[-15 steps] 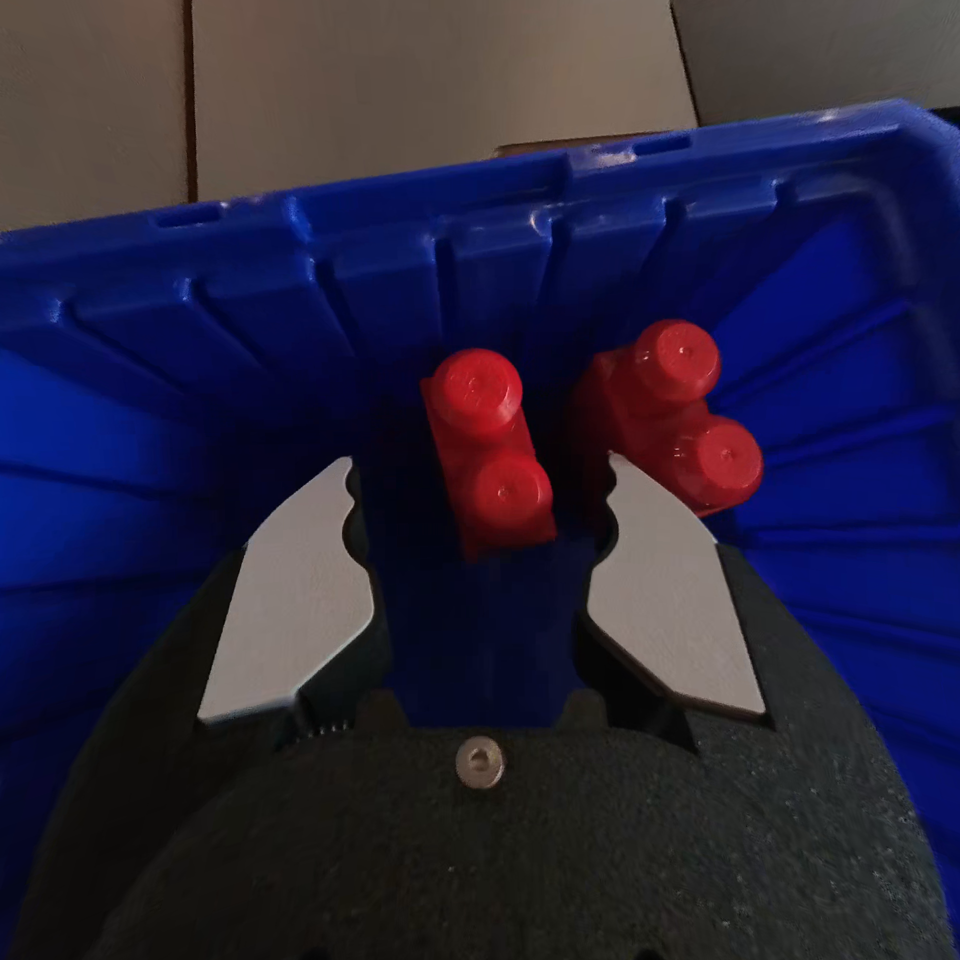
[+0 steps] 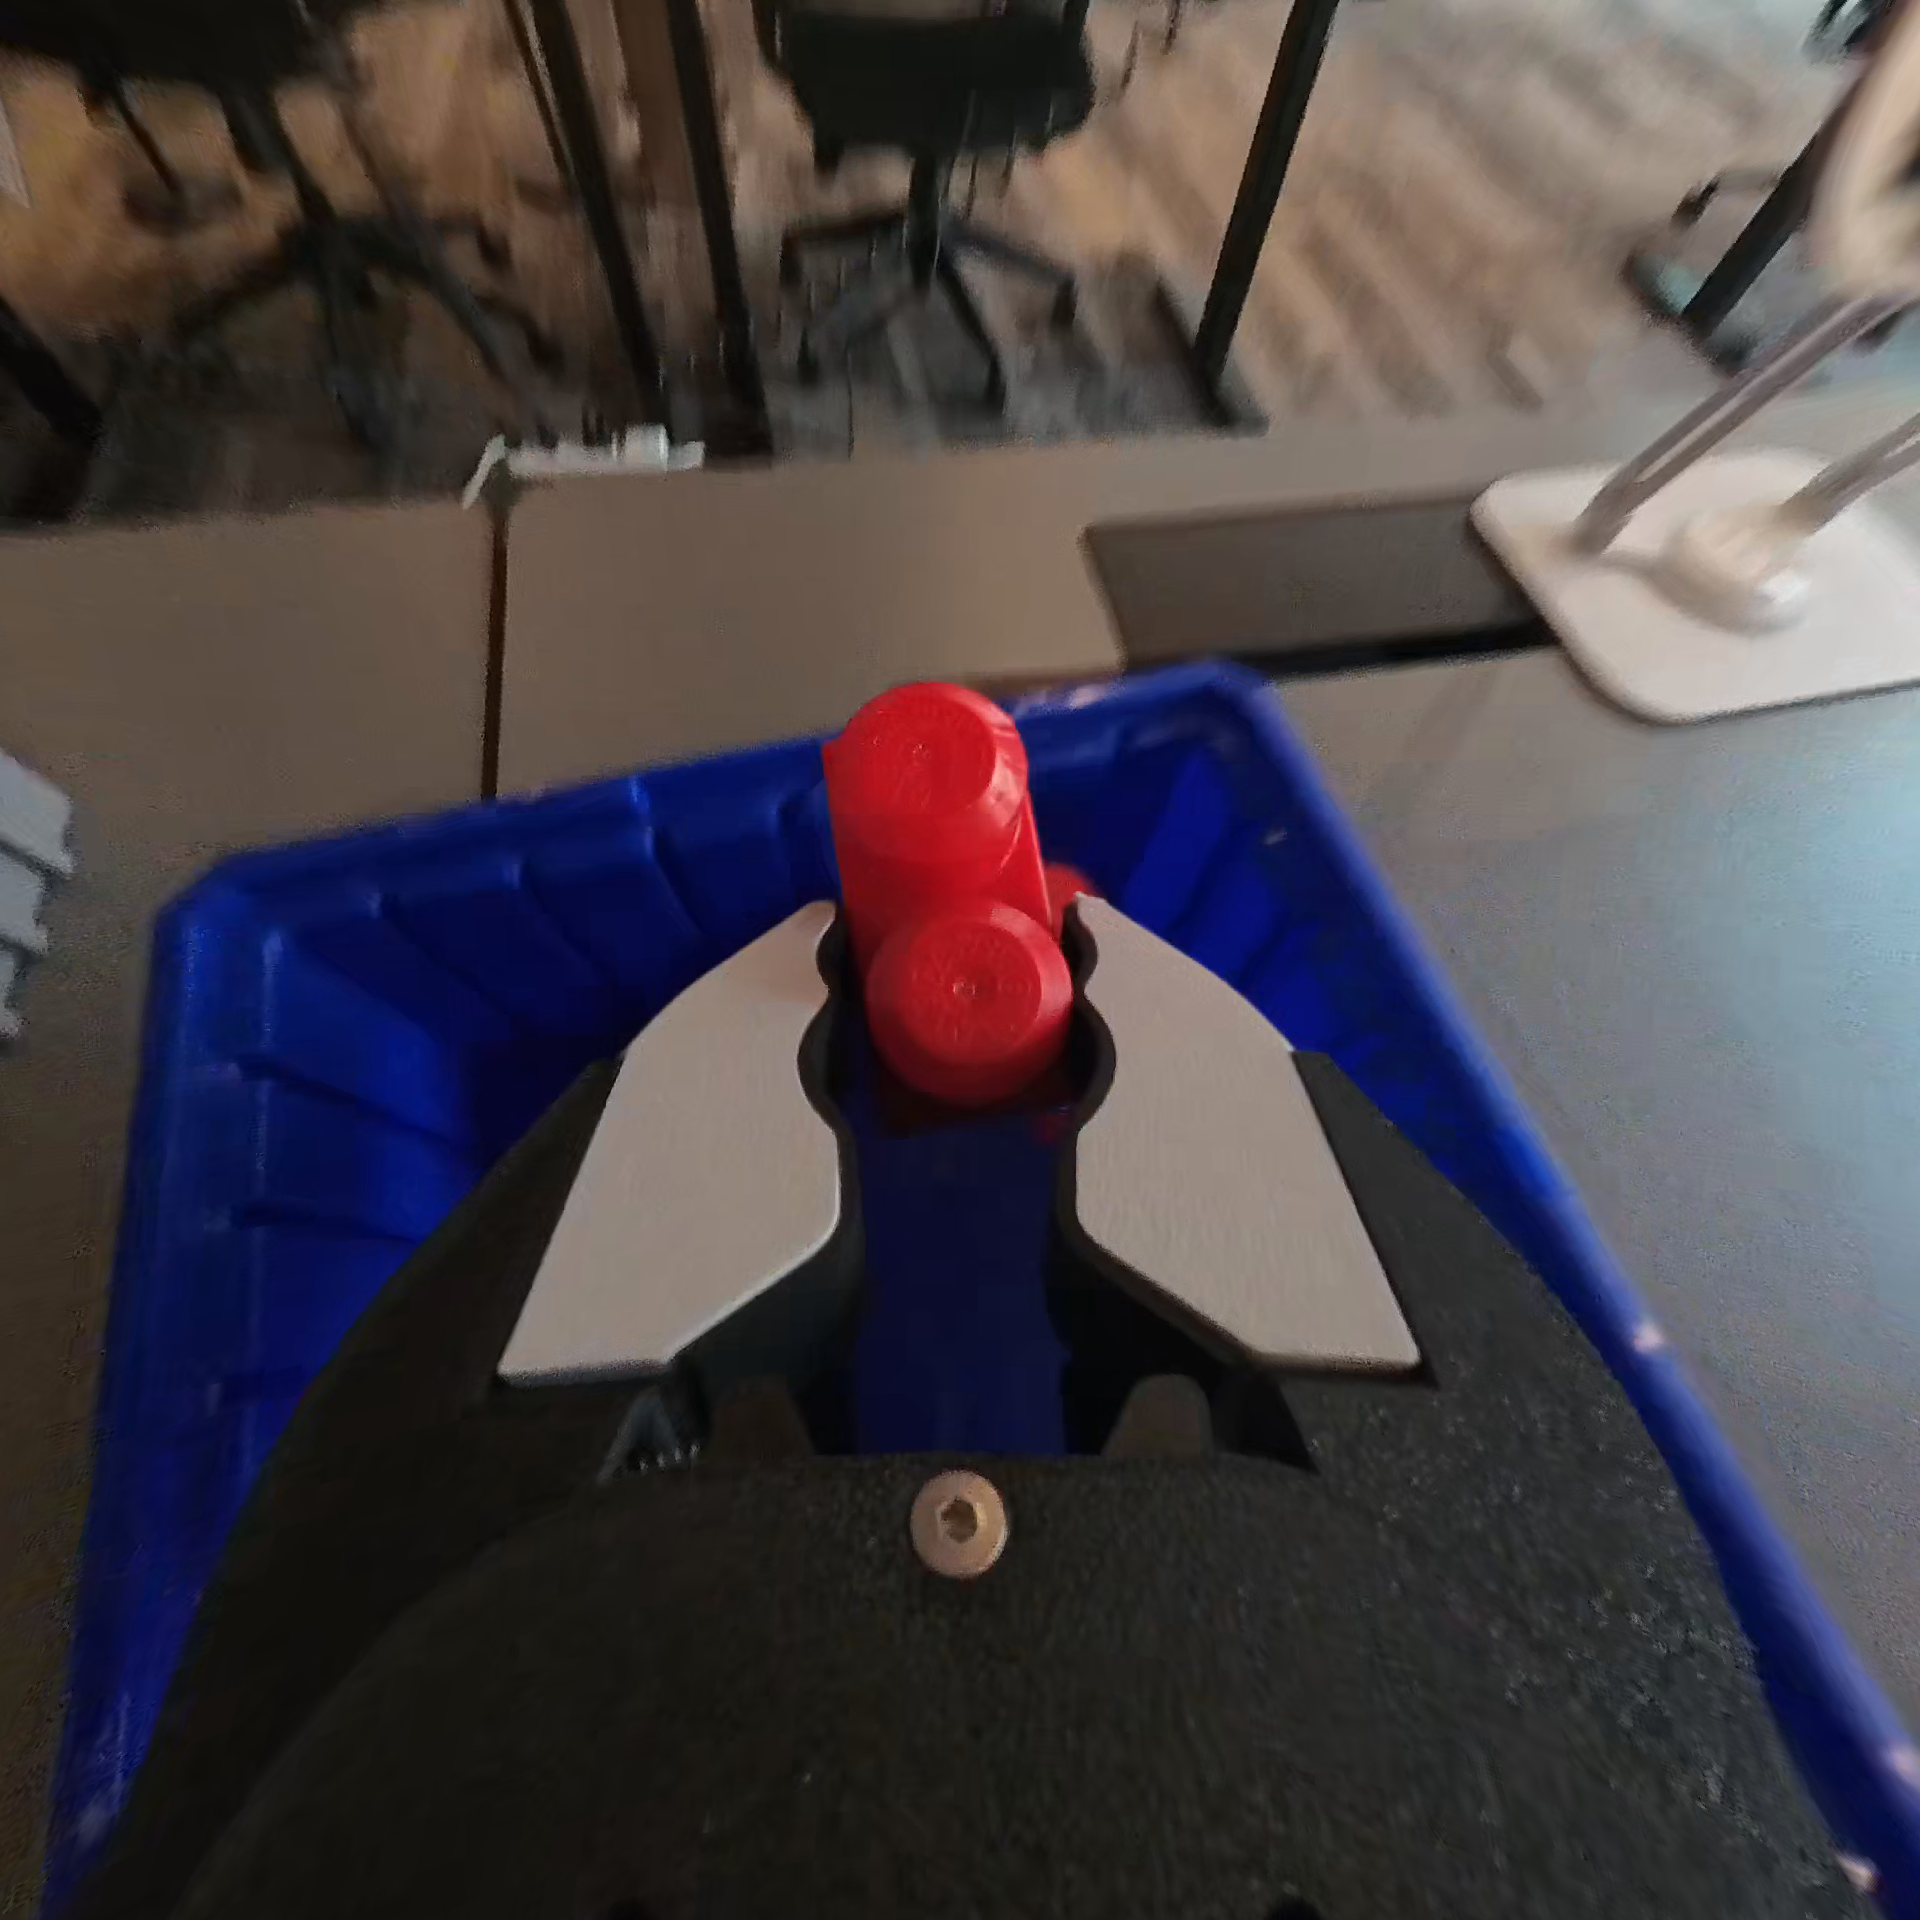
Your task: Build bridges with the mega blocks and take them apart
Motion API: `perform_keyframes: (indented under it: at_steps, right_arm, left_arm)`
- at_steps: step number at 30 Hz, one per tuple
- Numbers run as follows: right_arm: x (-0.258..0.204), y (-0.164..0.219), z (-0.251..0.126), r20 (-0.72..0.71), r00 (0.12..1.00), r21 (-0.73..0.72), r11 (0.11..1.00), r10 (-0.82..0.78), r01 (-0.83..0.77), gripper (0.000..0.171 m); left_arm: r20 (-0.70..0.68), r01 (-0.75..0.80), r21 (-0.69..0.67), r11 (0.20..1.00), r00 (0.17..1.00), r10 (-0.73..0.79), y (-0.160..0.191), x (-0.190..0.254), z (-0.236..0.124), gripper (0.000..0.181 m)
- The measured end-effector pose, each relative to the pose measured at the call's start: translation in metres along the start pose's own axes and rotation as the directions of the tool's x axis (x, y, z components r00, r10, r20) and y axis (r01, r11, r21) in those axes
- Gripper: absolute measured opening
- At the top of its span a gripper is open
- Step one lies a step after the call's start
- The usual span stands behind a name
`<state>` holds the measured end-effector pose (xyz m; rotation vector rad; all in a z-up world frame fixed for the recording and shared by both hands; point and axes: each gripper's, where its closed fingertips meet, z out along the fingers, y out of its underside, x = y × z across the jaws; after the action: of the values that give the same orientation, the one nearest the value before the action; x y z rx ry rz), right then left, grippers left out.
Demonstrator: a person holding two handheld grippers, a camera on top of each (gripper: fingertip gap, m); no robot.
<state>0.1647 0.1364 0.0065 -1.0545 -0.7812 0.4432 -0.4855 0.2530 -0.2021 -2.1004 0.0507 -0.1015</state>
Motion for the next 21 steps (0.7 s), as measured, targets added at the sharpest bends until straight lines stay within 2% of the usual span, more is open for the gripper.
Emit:
perform_keyframes:
  at_steps: [1, 6, 10, 13, 16, 21]
  right_arm:
    - [-0.004, 0.0, 0.004, 0.019, 1.0, 0.004, 1.0, 0.006, -0.006, 0.086]
    - [-0.037, -0.003, 0.031, 0.167, 0.985, 0.033, 0.998, 0.041, -0.047, 0.085]
    - [-0.072, -0.003, 0.056, 0.31, 0.947, 0.041, 0.994, 0.087, -0.105, 0.084]
    - [-0.104, -0.001, 0.073, 0.415, 0.902, 0.034, 0.989, 0.116, -0.143, 0.085]
    - [-0.131, 0.0, 0.09, 0.481, 0.861, 0.023, 0.98, 0.163, -0.198, 0.089]
    - [-0.166, -0.006, 0.114, 0.56, 0.794, 0.023, 0.953, 0.238, -0.302, 0.091]
  left_arm:
    - [-0.021, -0.006, 0.065, 0.998, 1.0, 0.008, -0.016, 0.011, -0.014, 0.038]
    - [-0.206, -0.025, 0.408, 0.912, 0.971, 0.118, -0.088, 0.106, -0.094, 0.037]
    - [-0.348, 0.034, 0.611, 0.791, 0.909, 0.23, -0.116, 0.194, -0.154, 0.037]
    - [-0.463, 0.121, 0.68, 0.723, 0.835, 0.296, -0.122, 0.25, -0.185, 0.037]
    - [-0.61, 0.263, 0.701, 0.663, 0.703, 0.366, -0.125, 0.3, -0.213, 0.037]
    - [-0.8, 0.436, 0.587, 0.682, 0.441, 0.406, -0.124, 0.363, -0.228, 0.037]
